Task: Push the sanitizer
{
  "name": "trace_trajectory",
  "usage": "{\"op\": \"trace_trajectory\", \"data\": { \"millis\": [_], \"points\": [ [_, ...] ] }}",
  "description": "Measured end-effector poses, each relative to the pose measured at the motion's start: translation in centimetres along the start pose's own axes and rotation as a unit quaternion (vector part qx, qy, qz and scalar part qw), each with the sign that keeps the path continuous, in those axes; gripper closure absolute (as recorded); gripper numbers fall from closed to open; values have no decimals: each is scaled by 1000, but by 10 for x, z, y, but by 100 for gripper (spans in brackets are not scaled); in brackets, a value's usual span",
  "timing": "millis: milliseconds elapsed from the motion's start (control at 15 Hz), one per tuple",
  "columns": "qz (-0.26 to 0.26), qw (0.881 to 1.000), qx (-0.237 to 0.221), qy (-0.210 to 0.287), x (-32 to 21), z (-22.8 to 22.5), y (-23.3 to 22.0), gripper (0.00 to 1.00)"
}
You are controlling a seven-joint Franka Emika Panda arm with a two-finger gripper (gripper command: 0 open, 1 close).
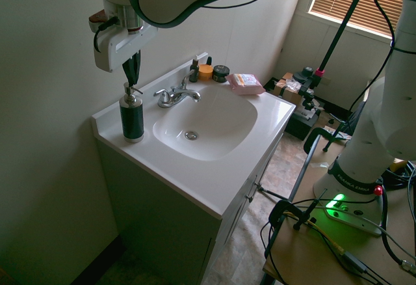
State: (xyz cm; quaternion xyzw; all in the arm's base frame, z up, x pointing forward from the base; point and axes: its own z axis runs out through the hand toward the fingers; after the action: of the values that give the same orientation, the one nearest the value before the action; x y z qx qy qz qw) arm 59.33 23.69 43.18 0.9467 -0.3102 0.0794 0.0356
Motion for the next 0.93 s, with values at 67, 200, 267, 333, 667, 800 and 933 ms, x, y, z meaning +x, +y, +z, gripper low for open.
{"op": "trace_trajectory", "data": {
  "millis": [67, 200, 267, 333, 667, 800, 933],
  "points": [
    [-2, 1000, -1, 0, -1, 1, 0, 100],
    [-3, 1000, -4, -2, -3, 6, 0, 100],
    [-4, 1000, -3, -2, -4, 9, 0, 100],
    [-5, 1000, -2, -1, -4, 9, -1, 100],
    [0, 1000, 13, 6, -2, -8, 4, 100],
    [9, 1000, 23, 9, 4, -20, 14, 100],
    [23, 999, 30, 12, 12, -30, 36, 0]
  ]
}}
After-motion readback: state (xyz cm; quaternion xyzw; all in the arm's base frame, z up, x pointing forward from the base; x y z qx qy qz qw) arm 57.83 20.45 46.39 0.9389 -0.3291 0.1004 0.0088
